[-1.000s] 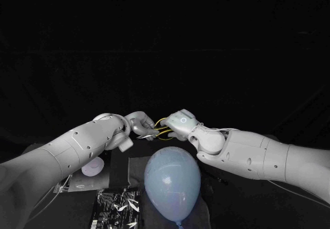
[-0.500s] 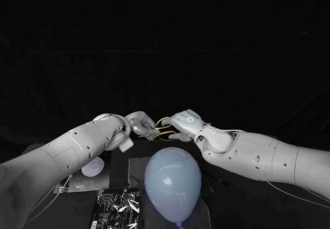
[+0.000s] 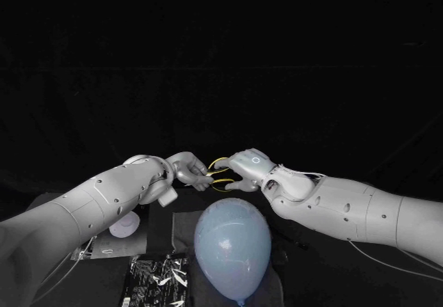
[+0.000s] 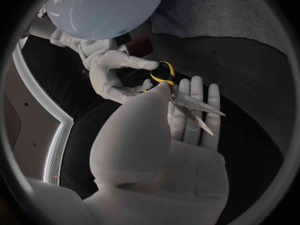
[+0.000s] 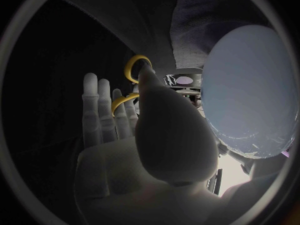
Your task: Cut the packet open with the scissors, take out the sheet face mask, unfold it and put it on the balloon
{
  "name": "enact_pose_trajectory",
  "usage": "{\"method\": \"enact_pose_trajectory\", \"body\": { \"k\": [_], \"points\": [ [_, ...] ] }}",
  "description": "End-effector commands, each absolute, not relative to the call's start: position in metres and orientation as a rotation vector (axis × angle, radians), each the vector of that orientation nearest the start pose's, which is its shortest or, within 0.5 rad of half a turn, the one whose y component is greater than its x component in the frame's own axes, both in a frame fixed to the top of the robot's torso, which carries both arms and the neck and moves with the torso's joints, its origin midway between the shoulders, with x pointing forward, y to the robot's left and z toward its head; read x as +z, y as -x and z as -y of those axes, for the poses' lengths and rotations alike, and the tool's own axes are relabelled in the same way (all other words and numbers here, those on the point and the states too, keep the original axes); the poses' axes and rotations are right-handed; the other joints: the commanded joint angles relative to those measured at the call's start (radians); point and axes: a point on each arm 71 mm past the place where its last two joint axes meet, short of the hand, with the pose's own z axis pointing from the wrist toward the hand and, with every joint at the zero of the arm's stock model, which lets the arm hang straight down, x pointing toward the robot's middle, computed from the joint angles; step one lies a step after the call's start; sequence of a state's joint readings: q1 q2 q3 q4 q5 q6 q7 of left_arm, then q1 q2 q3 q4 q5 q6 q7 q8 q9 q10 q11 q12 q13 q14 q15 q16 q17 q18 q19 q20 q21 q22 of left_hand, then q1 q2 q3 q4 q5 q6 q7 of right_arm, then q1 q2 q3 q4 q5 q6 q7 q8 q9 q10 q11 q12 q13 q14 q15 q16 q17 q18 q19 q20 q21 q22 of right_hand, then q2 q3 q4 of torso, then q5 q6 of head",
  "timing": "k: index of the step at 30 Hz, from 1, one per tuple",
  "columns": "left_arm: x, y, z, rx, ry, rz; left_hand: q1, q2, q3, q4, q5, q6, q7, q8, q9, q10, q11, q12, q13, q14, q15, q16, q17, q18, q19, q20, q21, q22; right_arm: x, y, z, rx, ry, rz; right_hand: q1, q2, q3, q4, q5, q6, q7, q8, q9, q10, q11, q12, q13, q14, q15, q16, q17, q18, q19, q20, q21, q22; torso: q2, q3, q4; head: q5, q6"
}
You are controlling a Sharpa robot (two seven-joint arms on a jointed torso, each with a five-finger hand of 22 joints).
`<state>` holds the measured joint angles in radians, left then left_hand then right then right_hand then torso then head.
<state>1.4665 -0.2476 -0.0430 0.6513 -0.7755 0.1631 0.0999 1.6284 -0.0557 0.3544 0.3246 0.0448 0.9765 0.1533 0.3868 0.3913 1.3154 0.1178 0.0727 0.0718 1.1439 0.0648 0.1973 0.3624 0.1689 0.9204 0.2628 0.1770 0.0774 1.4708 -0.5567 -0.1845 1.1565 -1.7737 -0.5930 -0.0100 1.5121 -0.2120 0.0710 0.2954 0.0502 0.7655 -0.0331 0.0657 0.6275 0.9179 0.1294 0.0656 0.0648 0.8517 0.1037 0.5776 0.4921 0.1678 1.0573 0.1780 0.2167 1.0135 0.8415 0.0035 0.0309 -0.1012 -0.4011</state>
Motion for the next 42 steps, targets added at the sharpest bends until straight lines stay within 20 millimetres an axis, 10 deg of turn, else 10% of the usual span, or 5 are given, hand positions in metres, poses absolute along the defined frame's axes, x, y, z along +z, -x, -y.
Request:
{"method": "enact_pose_trajectory", "body": {
  "k": [1,3,6,28,42],
  "points": [
    [-0.084,-0.635,-0.130,-0.969,0.249,-1.853,-0.005,0.005,0.094,-0.083,0.003,-0.006,-0.001,0.006,0.005,0.040,-0.031,0.003,-0.001,0.006,-0.001,0.003,0.002,0.014,0.010,-0.001,0.007,0.001,-0.080,-0.562,0.148,0.465,0.579,-1.116,0.003,-0.001,0.010,0.000,0.000,0.022,-0.014,0.004,-0.011,-0.025,0.026,-0.003,-0.001,-0.011,-0.002,0.018,0.011,-0.007,-0.001,0.001,0.005,0.009,0.002,-0.0003,0.0017,-0.001,0.000],
    [-0.084,-0.635,-0.130,-0.968,0.250,-1.854,-0.005,0.005,0.094,-0.083,0.003,-0.006,-0.001,0.006,0.005,0.040,-0.031,0.003,-0.001,0.006,-0.001,0.003,0.002,0.014,0.010,-0.001,0.007,0.001,-0.080,-0.562,0.147,0.465,0.581,-1.119,0.011,0.022,0.028,-0.003,-0.001,0.036,-0.004,0.008,-0.020,-0.002,-0.005,0.007,0.002,-0.019,-0.010,0.033,0.020,-0.001,-0.002,-0.003,0.007,0.018,0.003,-0.0005,0.0016,0.000,-0.001],
    [-0.084,-0.635,-0.130,-0.968,0.252,-1.856,-0.007,0.005,0.096,-0.084,0.003,-0.007,-0.001,0.006,0.006,0.041,-0.031,0.002,-0.001,0.007,-0.001,0.003,0.003,0.014,0.010,-0.001,0.008,0.001,-0.081,-0.562,0.146,0.461,0.589,-1.125,0.016,0.036,0.043,-0.007,-0.002,0.046,0.043,0.006,-0.039,0.035,-0.165,0.008,0.002,-0.027,-0.026,0.058,0.032,0.007,-0.001,-0.010,0.014,0.035,0.003,0.0000,0.0019,0.000,0.001],
    [-0.087,-0.635,-0.133,-0.942,0.277,-1.882,-0.017,0.003,0.107,-0.088,0.003,-0.008,-0.002,0.009,0.014,0.045,-0.032,0.003,0.000,0.010,-0.002,0.004,0.008,0.014,0.013,-0.002,0.009,0.002,-0.083,-0.558,0.137,0.376,0.657,-1.126,-0.037,0.020,0.030,-0.007,-0.001,0.048,0.022,0.000,-0.134,0.063,-0.182,-0.002,-0.001,0.296,-0.140,0.279,0.067,-0.014,0.189,-0.092,0.347,0.271,0.007,-0.0001,0.0044,-0.002,0.000],
    [-0.087,-0.636,-0.135,-0.938,0.293,-1.890,-0.021,0.003,0.111,-0.090,0.003,-0.008,-0.002,0.010,0.016,0.046,-0.032,0.003,0.000,0.011,-0.002,0.004,0.010,0.014,0.013,-0.002,0.010,0.002,-0.081,-0.555,0.144,0.518,0.551,-1.162,-0.001,0.035,0.074,-0.009,-0.002,0.028,0.021,0.011,-0.196,-0.017,-0.188,-0.003,-0.001,-0.143,0.052,-0.260,-0.160,-0.021,-0.285,0.062,-0.157,-0.164,0.009,-0.0006,0.0061,-0.002,0.003]
  ]
}}
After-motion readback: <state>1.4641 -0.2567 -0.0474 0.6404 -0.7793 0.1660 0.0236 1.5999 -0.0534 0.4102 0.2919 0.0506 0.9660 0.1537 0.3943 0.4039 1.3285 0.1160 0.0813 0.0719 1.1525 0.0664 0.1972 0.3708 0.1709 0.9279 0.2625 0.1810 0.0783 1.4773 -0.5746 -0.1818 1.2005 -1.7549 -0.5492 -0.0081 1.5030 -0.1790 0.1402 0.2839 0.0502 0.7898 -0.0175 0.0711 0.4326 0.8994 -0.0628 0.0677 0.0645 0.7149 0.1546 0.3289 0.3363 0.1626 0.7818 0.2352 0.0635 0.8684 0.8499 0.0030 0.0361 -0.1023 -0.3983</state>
